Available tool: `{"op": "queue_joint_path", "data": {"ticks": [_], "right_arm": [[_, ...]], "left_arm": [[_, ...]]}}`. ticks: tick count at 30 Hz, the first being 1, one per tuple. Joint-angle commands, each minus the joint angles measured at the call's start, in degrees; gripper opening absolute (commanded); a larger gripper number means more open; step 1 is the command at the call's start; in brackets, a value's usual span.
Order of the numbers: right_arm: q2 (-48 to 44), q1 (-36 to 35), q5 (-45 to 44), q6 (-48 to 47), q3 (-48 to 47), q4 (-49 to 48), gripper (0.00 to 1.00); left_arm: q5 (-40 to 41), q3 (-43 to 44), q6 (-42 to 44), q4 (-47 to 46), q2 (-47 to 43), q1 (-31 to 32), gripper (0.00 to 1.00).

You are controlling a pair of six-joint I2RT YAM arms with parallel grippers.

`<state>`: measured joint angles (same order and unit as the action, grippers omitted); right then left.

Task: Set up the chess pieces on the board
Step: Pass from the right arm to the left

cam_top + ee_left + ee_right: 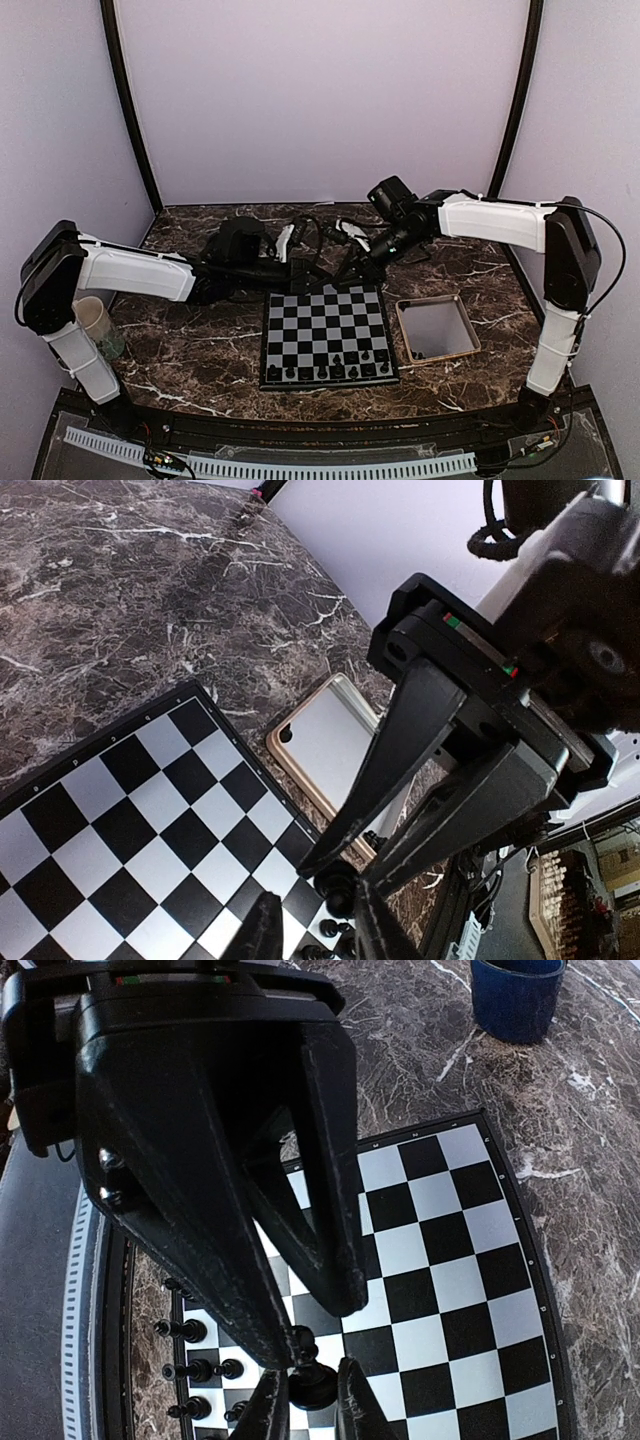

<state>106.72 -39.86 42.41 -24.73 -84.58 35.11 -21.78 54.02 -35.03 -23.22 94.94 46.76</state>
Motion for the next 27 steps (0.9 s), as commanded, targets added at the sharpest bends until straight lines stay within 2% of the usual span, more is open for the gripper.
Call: {"op": "queue_joint_path", "data": {"ticks": [1,19,23,27], "right_arm": [[0.1,0.0,1.0,0.4,0.7,-1.2,0.14],[-0.6,-0.1,0.3,-0.9,0.9,-0.7,0.17],[-2.0,0.1,-0.9,-1.9,1.1,0.4,0.20],[-6.2,1.2,-1.5,-3.6,3.9,2.2,0.26]], "left_arm": [[-3.6,1.2,-1.9,-3.0,0.9,-0.4,0.25],[-8.5,2.8,0.0,-5.9,3.6,-0.4,0.06],[-6.9,3.8,4.8,-0.7,2.1,-0.4,0.04],[-2.6,5.1,13.9,11.1,-1.6,-0.4,0.04]]}}
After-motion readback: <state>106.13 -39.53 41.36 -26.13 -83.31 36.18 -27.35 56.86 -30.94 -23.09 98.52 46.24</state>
